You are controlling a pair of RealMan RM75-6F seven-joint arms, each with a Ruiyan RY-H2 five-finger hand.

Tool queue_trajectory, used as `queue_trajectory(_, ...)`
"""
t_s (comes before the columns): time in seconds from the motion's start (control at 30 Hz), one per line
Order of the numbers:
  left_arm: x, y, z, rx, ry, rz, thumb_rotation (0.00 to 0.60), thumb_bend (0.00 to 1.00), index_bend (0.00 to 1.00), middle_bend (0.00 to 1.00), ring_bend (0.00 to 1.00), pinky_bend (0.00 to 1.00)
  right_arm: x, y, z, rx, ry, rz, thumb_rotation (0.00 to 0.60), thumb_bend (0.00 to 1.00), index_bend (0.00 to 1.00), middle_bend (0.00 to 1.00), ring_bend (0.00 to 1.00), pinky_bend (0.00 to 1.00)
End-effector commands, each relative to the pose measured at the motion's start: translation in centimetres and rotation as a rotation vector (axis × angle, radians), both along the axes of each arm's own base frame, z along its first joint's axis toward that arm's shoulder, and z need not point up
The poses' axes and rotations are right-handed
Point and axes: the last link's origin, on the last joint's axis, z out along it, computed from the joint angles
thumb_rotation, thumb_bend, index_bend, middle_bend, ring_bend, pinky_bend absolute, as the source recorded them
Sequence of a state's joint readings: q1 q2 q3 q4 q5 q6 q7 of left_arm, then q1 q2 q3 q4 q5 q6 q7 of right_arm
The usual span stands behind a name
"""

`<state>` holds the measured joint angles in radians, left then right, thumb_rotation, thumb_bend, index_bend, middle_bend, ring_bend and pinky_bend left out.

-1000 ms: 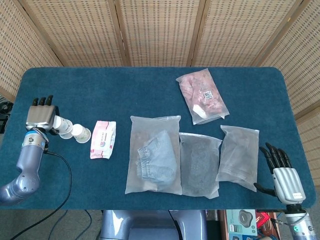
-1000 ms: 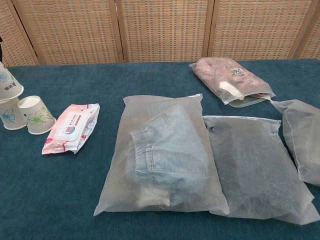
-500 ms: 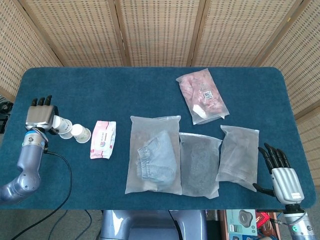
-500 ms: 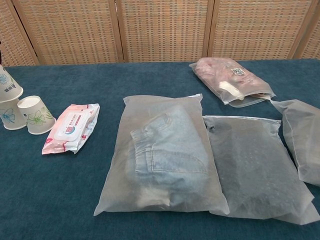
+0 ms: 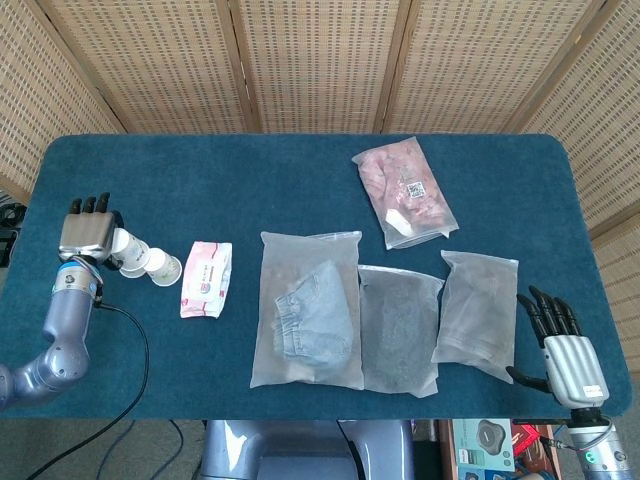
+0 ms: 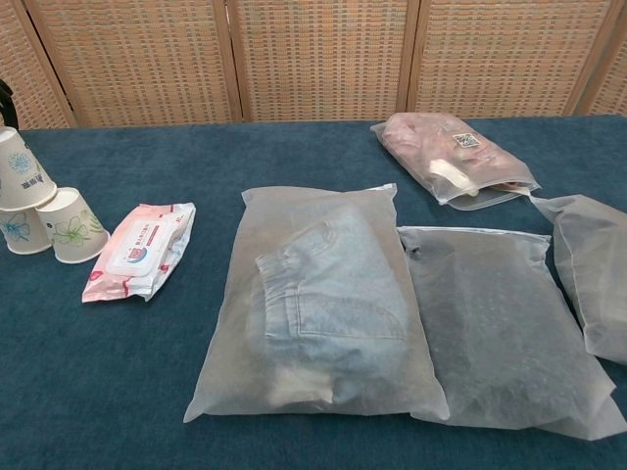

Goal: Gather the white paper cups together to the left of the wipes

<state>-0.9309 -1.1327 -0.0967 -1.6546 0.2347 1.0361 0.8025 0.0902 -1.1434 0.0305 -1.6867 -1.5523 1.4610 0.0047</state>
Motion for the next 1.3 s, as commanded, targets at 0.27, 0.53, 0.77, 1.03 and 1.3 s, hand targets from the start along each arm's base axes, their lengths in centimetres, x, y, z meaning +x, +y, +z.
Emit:
queue_trajectory(0.27, 0.3, -0.2, 0.6, 0.023, -0.034, -0.025, 0.6, 0.23, 0.15, 0.0, 0.0, 0.0, 0.0, 0.0, 0.1, -0.004, 0.001, -0.001, 0.6, 0.09, 0.0, 0.0, 0.0, 0.0)
queue_trajectory(0.53, 4.2, -3.3, 4.2, 0.034, -0.192, -0.145, 0.6, 0.23, 0.14, 0.0, 0.0, 0.0, 0.0, 0.0, 0.0, -0.004, 0.004, -0.002, 0.6, 0.09, 0.0, 0.0, 0.0, 0.0)
queue_trajectory(0.77, 6.8, -9.4, 6.4, 0.052, -0.287, -0.329, 0.6, 0.23, 0.11, 0.0, 0.0, 0.0, 0.2, 0.1, -0.2, -0.002, 0.011, 0.009, 0.6, 0.09, 0.0, 0.0, 0.0, 0.0)
queue_trajectory(1.03, 5.1, -16.6, 3.2, 0.064, -0.332, -0.486, 0.6, 0.23, 0.07, 0.0, 0.0, 0.0, 0.3, 0.2, -0.2, -0.008, 0.017, 0.021, 0.6, 0.09, 0.0, 0.0, 0.0, 0.0)
queue_trajectory(1.3, 1.4, -21.6, -2.0, 0.136, -0.322, -0.524, 0.6, 0.23, 0.04, 0.0, 0.0, 0.0, 0.4, 0.2, -0.4, -0.011, 0.028, 0.026, 0.6, 0.09, 0.0, 0.0, 0.0, 0.0)
